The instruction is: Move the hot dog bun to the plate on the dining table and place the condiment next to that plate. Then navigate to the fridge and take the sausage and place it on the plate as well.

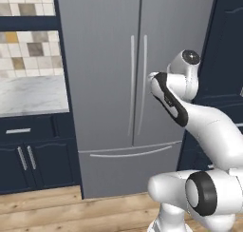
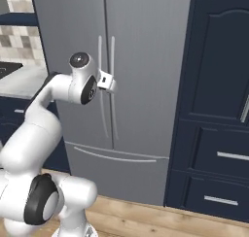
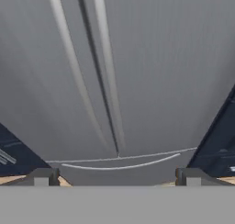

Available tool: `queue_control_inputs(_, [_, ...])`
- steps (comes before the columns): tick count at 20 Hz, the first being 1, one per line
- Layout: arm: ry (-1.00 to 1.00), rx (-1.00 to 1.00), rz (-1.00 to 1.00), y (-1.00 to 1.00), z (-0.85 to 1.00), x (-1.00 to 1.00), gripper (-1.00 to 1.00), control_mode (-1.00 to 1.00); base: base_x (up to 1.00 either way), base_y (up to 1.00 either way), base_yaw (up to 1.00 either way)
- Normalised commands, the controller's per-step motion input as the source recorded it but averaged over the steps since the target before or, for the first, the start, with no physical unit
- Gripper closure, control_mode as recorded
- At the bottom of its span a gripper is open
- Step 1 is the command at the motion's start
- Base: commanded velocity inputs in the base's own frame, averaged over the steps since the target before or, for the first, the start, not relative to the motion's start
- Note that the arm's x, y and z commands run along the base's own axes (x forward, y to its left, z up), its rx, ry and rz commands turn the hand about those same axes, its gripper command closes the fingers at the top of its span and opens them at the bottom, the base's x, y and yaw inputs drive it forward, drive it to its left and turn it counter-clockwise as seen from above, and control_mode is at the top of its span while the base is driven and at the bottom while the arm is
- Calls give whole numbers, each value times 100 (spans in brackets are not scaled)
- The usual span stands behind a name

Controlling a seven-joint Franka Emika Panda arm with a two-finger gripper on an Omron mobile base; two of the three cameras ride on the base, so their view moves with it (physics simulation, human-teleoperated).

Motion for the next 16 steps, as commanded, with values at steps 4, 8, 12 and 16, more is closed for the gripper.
queue_control_inputs(4, [-8,-1,0,10,-3,45,-100,-100,0,0,0])
queue_control_inputs(8, [0,0,0,12,-6,56,-100,-100,0,0,0])
queue_control_inputs(12, [0,0,0,2,0,52,-100,-100,0,0,0])
queue_control_inputs(16, [0,0,0,-2,0,45,-100,-100,0,0,0])
